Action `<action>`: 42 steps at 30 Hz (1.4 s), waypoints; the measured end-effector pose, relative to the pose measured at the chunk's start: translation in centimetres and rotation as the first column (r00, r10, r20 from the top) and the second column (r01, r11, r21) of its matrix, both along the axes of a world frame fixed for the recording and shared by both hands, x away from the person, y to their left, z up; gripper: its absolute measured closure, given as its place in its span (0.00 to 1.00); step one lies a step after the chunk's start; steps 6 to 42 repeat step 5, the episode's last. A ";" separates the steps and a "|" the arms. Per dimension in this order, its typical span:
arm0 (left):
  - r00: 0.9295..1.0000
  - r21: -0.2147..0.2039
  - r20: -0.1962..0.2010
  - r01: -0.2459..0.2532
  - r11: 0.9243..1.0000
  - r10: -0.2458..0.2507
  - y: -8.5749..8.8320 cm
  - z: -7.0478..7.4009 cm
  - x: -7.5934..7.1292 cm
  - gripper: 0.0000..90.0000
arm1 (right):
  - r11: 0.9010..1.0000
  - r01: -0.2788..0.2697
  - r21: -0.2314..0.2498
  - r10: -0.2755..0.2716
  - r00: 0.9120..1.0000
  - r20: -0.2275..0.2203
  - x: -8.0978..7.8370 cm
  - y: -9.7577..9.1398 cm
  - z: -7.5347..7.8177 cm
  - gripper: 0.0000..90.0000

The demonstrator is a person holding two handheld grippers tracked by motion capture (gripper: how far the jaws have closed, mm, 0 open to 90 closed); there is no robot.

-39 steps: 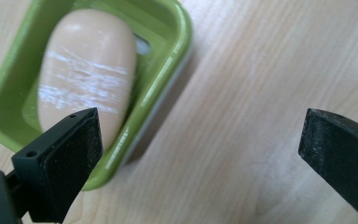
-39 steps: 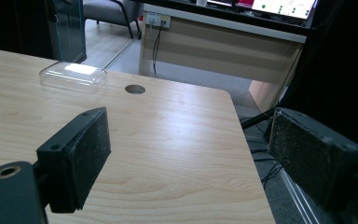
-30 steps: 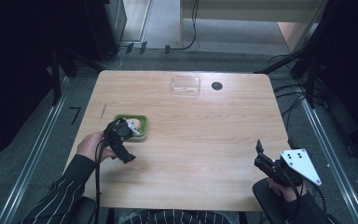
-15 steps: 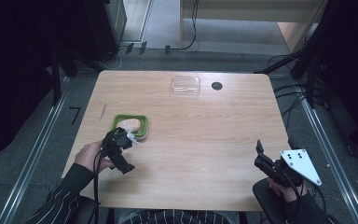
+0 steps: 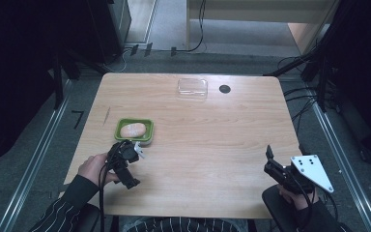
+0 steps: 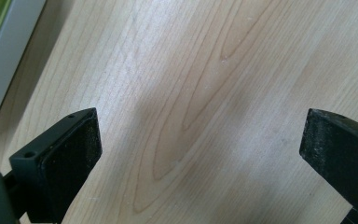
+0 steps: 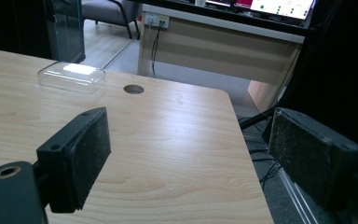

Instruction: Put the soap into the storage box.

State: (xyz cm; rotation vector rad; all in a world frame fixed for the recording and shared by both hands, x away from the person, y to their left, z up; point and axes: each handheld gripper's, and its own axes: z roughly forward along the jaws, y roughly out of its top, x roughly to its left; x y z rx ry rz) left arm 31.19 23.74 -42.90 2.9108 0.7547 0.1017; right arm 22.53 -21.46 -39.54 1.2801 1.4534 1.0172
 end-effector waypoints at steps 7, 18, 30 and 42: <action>1.000 -0.001 -0.004 0.000 1.000 0.000 -0.2 -0.1 0.1 0.00 | 1.000 0.002 0.003 -0.002 1.000 -0.001 0.0 -0.1 -0.1 0.15; 1.000 -0.001 -0.004 0.000 1.000 0.000 -0.2 -0.1 0.1 0.00 | 1.000 0.002 0.003 -0.002 1.000 -0.001 0.0 -0.1 -0.1 0.15; 1.000 -0.001 -0.004 0.000 1.000 0.000 -0.2 -0.1 0.1 0.00 | 1.000 0.002 0.003 -0.002 1.000 -0.001 0.0 -0.1 -0.1 0.15; 1.000 -0.001 -0.004 0.000 1.000 0.000 -0.2 -0.1 0.1 0.00 | 1.000 0.002 0.003 -0.002 1.000 -0.001 0.0 -0.1 -0.1 0.15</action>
